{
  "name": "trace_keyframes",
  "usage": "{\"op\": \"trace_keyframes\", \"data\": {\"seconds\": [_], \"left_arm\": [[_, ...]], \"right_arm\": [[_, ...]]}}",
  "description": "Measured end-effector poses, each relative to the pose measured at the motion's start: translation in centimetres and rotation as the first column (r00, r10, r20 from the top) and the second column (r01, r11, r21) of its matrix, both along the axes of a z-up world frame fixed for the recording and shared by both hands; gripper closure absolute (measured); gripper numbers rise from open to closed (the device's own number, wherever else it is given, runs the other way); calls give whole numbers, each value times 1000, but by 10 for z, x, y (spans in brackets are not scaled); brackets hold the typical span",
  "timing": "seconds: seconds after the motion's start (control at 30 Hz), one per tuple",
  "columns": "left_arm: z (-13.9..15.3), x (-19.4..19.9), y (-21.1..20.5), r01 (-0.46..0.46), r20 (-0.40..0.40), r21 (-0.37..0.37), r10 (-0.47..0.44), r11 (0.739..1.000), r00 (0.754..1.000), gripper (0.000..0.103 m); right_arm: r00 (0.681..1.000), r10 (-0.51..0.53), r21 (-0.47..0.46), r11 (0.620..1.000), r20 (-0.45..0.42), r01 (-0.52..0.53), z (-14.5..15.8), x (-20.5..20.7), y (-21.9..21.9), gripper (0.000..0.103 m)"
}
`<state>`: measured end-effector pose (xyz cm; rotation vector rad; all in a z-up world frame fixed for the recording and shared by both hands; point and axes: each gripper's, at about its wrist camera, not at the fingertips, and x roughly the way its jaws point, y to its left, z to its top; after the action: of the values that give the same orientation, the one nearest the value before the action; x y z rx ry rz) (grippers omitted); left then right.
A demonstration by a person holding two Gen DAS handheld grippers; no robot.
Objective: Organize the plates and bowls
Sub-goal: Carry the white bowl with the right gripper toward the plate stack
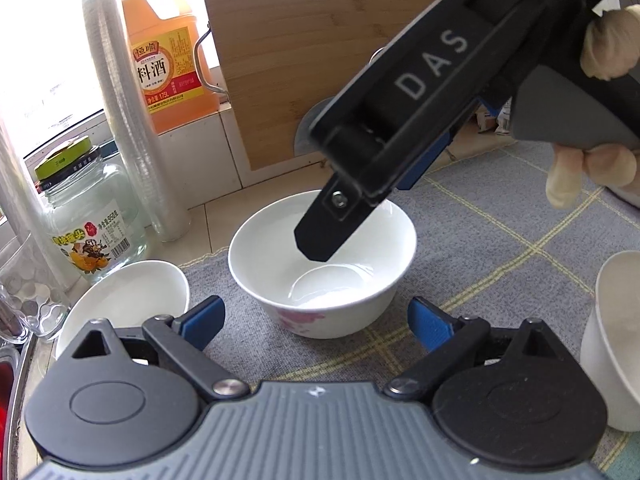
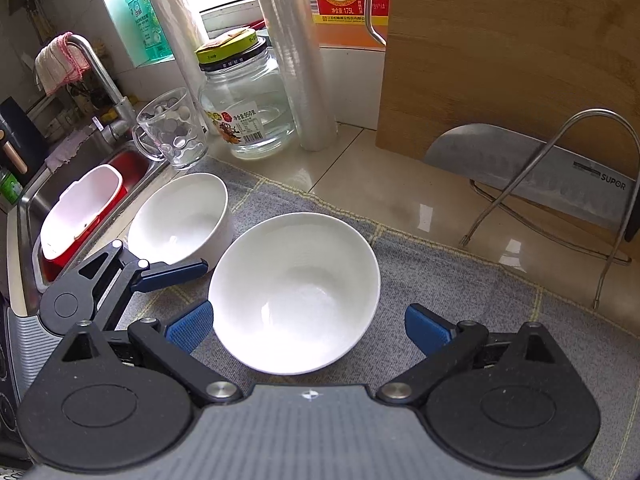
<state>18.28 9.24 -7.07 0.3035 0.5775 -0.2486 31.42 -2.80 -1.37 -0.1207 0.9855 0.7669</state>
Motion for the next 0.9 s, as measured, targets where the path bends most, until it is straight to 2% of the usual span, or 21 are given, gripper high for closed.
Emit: {"op": "trace_keyframes", "data": {"seconds": [0.27, 0.7, 0.9], "left_arm": [[-3, 6, 0, 24, 3, -5, -24, 1000, 1000, 7], [-3, 12, 2, 44, -4, -42, -44, 998, 999, 13], [-3, 13, 3, 47, -5, -43, -47, 998, 999, 13]], "right_arm": [[1000, 19, 0, 1000, -10, -19, -9, 17, 12, 0], [998, 50, 15, 999, -38, -49, -16, 26, 20, 13], [998, 51, 26, 998, -45, -50, -16, 26, 19, 13]]}}
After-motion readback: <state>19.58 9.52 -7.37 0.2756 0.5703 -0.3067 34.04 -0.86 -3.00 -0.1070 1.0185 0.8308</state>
